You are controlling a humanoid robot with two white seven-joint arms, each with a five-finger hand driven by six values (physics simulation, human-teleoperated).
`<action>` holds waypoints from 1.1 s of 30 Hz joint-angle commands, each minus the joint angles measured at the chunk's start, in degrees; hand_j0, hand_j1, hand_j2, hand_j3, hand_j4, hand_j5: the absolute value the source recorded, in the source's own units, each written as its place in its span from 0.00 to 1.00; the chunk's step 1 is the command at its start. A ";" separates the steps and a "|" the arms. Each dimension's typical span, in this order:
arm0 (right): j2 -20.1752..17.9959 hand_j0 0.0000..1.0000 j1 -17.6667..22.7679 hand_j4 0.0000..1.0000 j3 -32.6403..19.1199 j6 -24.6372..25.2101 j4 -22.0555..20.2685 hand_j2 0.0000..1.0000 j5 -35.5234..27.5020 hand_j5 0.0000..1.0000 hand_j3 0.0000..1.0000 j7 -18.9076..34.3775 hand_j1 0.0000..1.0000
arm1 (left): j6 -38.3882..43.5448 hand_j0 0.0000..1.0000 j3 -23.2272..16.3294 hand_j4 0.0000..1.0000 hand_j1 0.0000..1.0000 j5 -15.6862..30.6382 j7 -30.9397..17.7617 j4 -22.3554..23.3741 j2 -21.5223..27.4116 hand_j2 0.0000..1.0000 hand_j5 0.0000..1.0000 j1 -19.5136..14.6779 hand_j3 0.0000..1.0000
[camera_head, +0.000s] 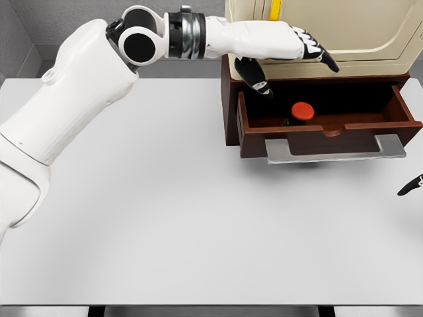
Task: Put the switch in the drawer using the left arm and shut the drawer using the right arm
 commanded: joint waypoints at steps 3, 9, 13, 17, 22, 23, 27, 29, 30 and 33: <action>-0.06 0.64 0.00 0.64 0.25 0.17 -0.03 0.64 -0.41 0.64 0.64 -0.02 0.64 | 0.25 1.00 0.26 1.00 1.00 4.90 0.38 -13.35 3.99 1.00 1.00 0.18 1.00; -0.06 0.64 0.00 0.64 0.25 0.17 0.05 0.64 -0.41 0.64 0.64 -0.02 0.64 | 0.25 1.00 -6.95 1.00 1.00 1.12 1.00 -30.40 18.91 1.00 1.00 -5.62 1.00; -0.06 0.64 0.00 0.64 0.77 0.17 -0.03 0.64 -0.32 0.64 0.64 -0.02 0.64 | 28.89 1.00 -14.60 1.00 1.00 55.85 -0.60 -35.07 25.96 1.00 1.00 -8.96 1.00; -0.06 0.64 0.00 0.64 0.78 0.17 -0.03 0.64 -0.32 0.64 0.64 -0.02 0.64 | 58.01 1.00 -13.72 1.00 1.00 64.14 2.66 -35.51 25.09 1.00 1.00 -10.99 1.00; -0.06 0.64 0.00 0.64 1.48 0.17 -0.03 0.64 -0.32 0.64 0.64 -0.02 0.64 | 61.35 1.00 -14.07 1.00 1.00 72.75 13.47 -36.39 24.21 1.00 1.00 -10.46 1.00; -0.06 0.64 0.00 0.64 1.48 0.17 -0.03 0.64 -0.32 0.64 0.64 -0.02 0.64 | 61.35 1.00 -14.94 1.00 1.00 72.75 14.53 -36.39 23.77 1.00 1.00 -9.41 1.00; -0.06 0.64 0.00 0.64 1.48 0.17 -0.03 0.64 -0.32 0.64 0.64 -0.02 0.64 | 61.79 1.00 -16.79 1.00 1.00 72.49 19.81 -36.56 22.62 1.00 1.00 -8.17 1.00; -0.06 0.64 -0.09 0.64 1.48 0.17 0.05 0.64 -0.32 0.64 0.64 -0.02 0.64 | 61.61 1.00 -18.72 1.00 1.00 72.31 19.90 -36.65 22.45 1.00 1.00 -7.73 1.00; -0.06 0.64 -0.09 0.64 1.48 0.17 -0.03 0.64 -0.32 0.64 0.64 -0.02 0.64 | 61.61 1.00 -18.90 1.00 1.00 72.31 19.90 -36.65 22.10 1.00 1.00 -7.56 1.00; -0.06 0.64 0.00 0.64 1.65 0.17 -0.03 0.64 -0.32 0.64 0.64 -0.02 0.64 | 61.61 1.00 -19.78 1.00 1.00 71.52 20.25 -36.56 21.31 1.00 1.00 -6.59 1.00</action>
